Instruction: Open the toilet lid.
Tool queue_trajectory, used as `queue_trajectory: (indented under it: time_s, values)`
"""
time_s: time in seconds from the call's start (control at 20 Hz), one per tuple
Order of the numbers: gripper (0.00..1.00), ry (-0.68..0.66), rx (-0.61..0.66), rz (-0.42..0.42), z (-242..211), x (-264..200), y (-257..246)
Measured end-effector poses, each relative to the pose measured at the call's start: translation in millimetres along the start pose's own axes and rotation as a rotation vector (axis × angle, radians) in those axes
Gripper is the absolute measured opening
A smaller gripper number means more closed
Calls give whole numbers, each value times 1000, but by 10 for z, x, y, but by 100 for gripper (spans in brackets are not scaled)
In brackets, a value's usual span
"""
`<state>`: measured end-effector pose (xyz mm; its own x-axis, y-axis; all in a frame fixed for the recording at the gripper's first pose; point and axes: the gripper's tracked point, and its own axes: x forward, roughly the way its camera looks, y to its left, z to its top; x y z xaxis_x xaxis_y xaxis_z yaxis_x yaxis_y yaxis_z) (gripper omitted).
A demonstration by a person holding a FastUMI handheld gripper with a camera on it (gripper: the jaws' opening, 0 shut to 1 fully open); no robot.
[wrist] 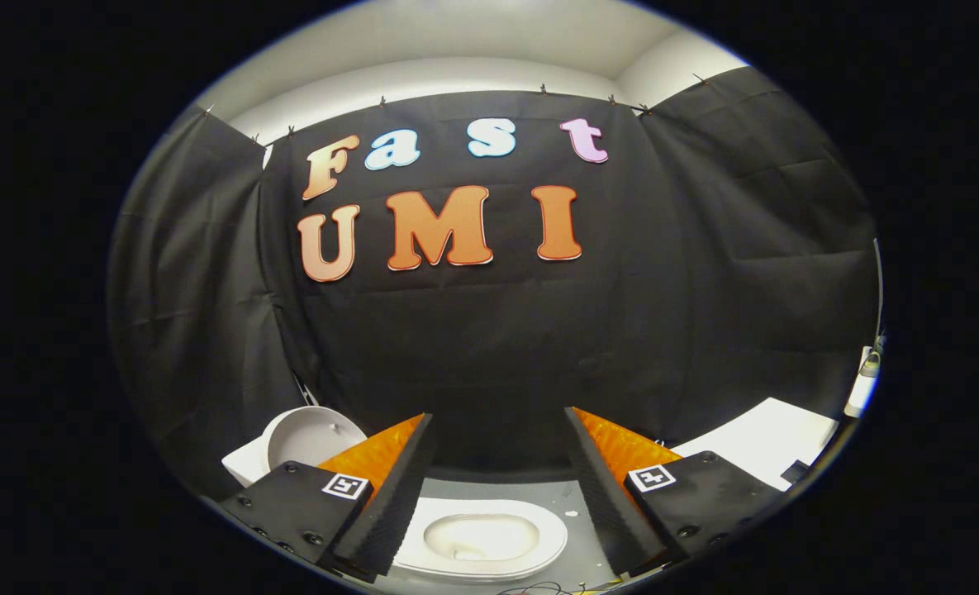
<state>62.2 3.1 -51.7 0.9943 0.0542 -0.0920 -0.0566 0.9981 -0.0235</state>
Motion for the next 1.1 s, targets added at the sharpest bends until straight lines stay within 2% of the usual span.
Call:
queue_trajectory:
  time_s: [0.45, 1.1]
  values:
    - [98, -53, -7, -88, 237, -125, -674]
    - [98, -68, 41, -116, 228, -411, -967]
